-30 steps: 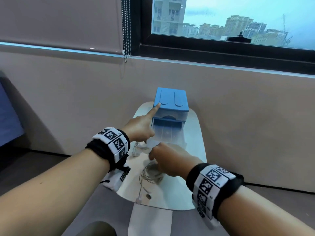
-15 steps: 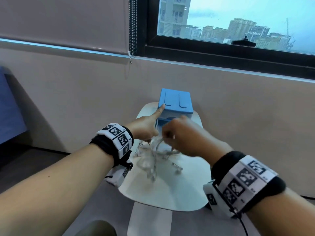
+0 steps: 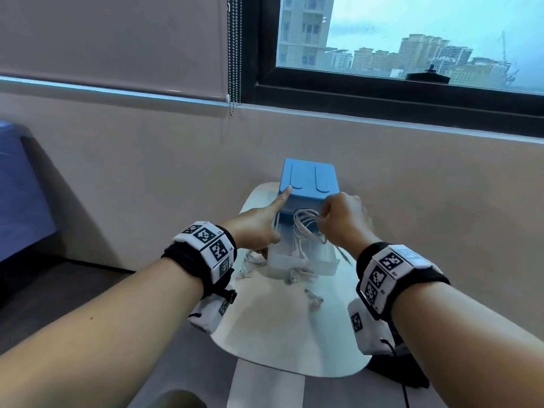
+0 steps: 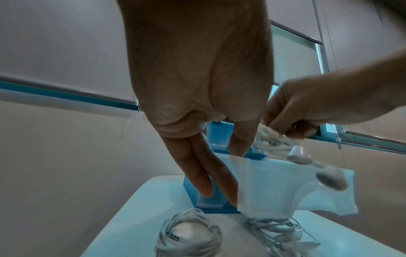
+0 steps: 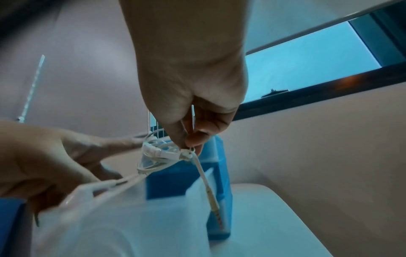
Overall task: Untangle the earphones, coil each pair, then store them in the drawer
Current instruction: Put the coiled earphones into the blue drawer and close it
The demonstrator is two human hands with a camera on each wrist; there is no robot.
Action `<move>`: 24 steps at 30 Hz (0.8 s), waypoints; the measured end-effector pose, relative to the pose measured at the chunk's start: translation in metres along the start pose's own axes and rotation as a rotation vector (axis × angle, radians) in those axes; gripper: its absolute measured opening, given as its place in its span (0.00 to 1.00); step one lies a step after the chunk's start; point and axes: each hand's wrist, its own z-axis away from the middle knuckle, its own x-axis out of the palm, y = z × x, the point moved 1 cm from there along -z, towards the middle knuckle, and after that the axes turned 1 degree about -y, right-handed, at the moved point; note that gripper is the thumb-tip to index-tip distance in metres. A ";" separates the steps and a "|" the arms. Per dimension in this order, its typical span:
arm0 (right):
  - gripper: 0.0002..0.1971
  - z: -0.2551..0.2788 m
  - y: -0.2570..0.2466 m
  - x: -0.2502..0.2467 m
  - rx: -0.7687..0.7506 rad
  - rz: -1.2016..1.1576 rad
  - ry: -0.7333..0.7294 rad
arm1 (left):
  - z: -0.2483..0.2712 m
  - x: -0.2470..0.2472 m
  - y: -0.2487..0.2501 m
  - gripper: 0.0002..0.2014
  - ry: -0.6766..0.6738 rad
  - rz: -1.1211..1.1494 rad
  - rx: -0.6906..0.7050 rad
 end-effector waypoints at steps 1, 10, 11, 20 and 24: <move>0.05 0.000 0.000 0.002 0.006 -0.014 0.011 | 0.000 0.000 0.000 0.54 -0.003 0.003 -0.002; 0.06 -0.017 -0.022 -0.005 0.099 -0.343 -0.002 | -0.001 0.002 0.000 0.54 -0.008 0.030 -0.008; 0.05 -0.018 -0.021 -0.004 0.134 -0.400 -0.021 | -0.001 0.002 0.001 0.54 -0.008 0.020 -0.007; 0.05 -0.001 -0.005 0.013 0.017 -0.003 -0.107 | 0.004 0.001 0.005 0.54 -0.012 0.017 -0.013; 0.03 0.008 -0.016 0.014 -0.119 0.318 -0.100 | 0.008 0.000 0.009 0.54 -0.018 0.016 -0.025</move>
